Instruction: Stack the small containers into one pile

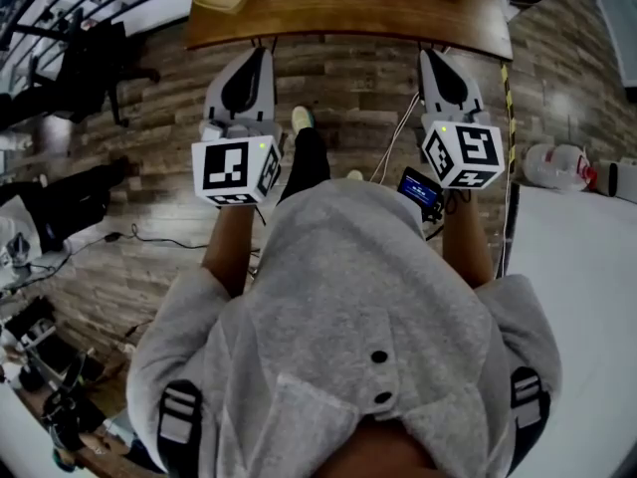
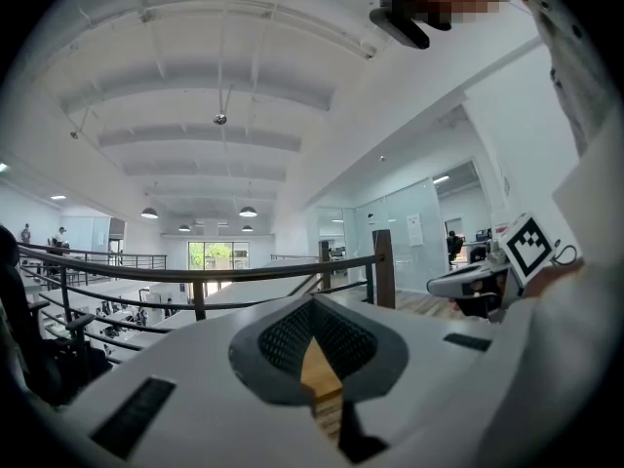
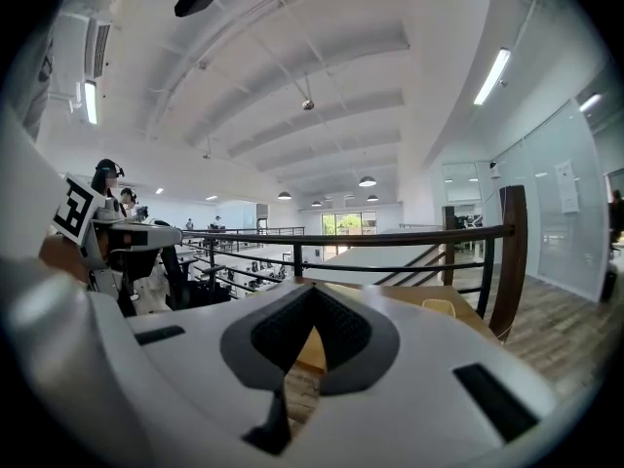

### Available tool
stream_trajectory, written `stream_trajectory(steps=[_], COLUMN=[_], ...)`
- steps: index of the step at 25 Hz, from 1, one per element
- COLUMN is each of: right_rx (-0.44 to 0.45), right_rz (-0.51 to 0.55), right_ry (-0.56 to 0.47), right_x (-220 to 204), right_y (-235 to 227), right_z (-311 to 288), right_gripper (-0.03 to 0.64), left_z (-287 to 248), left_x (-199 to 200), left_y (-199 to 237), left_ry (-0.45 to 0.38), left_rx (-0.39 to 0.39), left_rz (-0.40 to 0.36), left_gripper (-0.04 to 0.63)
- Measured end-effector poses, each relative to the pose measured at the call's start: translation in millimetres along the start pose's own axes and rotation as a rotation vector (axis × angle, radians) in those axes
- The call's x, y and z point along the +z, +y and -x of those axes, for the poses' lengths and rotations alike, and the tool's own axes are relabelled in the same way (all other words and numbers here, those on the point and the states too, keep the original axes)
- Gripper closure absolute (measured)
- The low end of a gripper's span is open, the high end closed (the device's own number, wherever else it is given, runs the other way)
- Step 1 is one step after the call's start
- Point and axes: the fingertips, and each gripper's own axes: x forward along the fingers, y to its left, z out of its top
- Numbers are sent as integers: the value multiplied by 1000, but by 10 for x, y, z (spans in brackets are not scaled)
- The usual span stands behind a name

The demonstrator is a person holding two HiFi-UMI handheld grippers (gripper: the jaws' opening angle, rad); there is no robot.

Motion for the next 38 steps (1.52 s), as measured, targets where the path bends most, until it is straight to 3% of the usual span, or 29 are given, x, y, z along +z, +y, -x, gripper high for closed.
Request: stream_trajectory(steps=[20,38], right_rx=[-14,-44], right_rz=[30,65], right_ry=[48,57], right_x=[209,597], right_y=[-215,-135], right_z=[-1669,-2622], right_gripper=[607,607], left_z=[-1326,-1950], left_x=[-110,11], left_y=[1091,1921], left_ry=[34,29], left_rx=[13,4], left_rz=[39,50], left_gripper=[581,581])
